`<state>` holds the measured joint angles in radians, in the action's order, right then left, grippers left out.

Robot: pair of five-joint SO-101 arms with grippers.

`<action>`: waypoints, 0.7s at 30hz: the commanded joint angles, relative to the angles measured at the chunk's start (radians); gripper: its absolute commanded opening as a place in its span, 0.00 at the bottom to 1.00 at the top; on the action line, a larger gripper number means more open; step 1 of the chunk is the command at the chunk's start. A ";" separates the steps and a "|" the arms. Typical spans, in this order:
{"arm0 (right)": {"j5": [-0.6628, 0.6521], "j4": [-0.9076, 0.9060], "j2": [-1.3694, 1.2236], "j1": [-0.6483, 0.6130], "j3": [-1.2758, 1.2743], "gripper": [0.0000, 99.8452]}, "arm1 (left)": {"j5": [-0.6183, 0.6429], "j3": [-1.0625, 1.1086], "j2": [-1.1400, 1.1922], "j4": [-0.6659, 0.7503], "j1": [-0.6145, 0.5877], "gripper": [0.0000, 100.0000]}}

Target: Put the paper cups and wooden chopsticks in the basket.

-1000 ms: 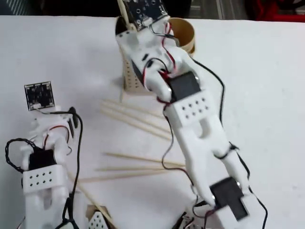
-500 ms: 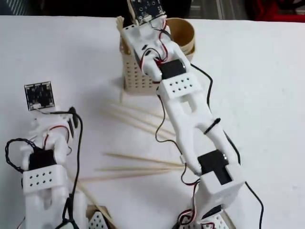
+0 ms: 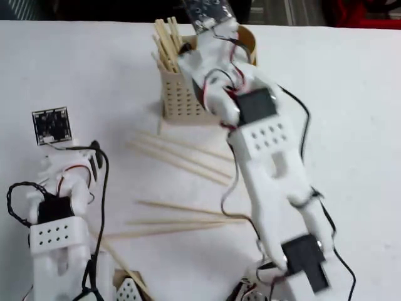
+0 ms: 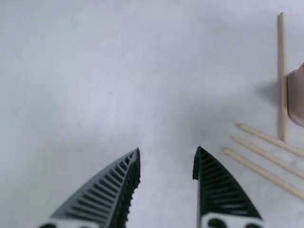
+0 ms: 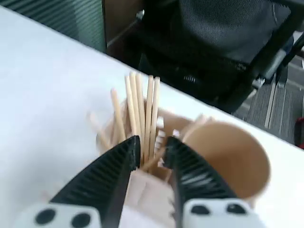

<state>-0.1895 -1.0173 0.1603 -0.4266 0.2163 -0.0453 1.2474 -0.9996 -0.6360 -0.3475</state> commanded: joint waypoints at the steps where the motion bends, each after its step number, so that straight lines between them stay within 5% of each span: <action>1: 0.000 -0.228 0.140 0.035 0.043 0.02 | 0.006 -0.020 -0.022 0.020 0.031 0.19; 11: -0.002 -0.657 0.257 0.285 0.015 0.02 | -0.063 -0.193 -0.022 -0.176 0.110 0.19; 21: -0.038 -0.533 0.509 0.438 -0.456 0.02 | -0.238 -0.466 -0.022 -0.517 0.254 0.19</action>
<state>-0.1941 -1.6187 0.5470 -0.0261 -0.1212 -0.2585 0.8823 -0.9996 -1.0733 -0.1450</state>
